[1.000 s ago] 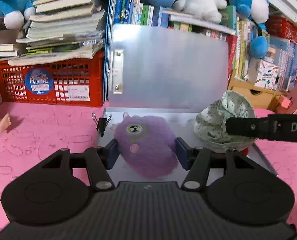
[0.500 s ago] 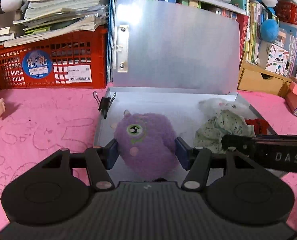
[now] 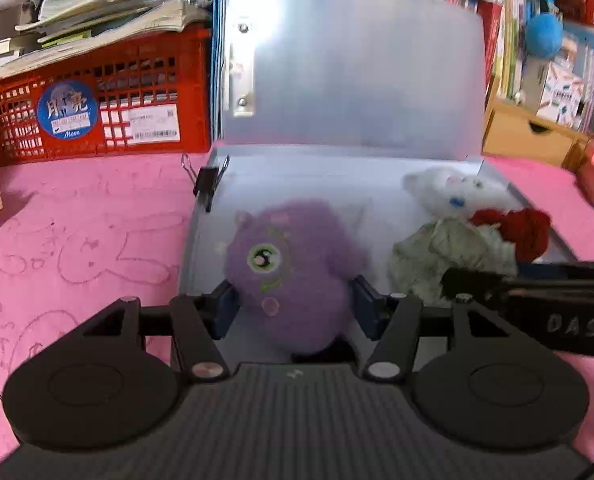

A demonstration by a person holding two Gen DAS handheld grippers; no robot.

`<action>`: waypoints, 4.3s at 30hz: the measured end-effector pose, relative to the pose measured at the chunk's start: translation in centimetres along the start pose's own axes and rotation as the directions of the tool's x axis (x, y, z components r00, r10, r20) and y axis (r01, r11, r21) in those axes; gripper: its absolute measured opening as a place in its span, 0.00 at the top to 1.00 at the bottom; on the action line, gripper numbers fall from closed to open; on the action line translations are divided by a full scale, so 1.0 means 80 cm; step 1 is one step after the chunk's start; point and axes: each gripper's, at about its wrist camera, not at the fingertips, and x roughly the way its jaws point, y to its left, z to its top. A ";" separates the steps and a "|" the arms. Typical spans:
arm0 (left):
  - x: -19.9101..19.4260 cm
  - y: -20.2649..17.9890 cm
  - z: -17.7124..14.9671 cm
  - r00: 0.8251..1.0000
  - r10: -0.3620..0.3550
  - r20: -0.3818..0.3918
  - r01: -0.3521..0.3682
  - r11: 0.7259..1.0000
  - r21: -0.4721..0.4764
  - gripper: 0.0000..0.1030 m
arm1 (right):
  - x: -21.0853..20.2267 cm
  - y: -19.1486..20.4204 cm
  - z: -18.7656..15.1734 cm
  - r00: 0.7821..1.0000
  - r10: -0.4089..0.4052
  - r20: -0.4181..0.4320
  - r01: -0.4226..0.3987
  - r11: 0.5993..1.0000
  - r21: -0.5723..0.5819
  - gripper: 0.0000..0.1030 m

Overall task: Organize objects
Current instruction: 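Lower purple plush into box with left while right lowers checkered cloth inside, then open both grippers and withdraw them from the box toward the table, then grasp navy floral cloth bag with left while right grasps white tissue, then carry navy floral bag into box with left while right carries white tissue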

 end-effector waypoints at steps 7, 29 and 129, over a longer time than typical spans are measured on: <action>0.001 -0.004 -0.003 1.000 0.011 0.002 -0.011 0.999 0.034 0.37 | 0.003 0.003 -0.002 1.000 -0.010 -0.004 0.010 1.000 -0.015 0.42; -0.034 -0.004 0.012 0.999 -0.013 0.051 0.013 1.000 -0.007 0.27 | -0.039 0.008 0.006 0.993 -0.053 0.104 0.058 0.997 -0.051 0.16; -0.220 -0.083 -0.225 0.964 -0.243 0.108 0.217 0.953 0.212 0.09 | -0.235 0.006 -0.235 0.985 0.002 0.171 0.016 0.995 -0.103 0.62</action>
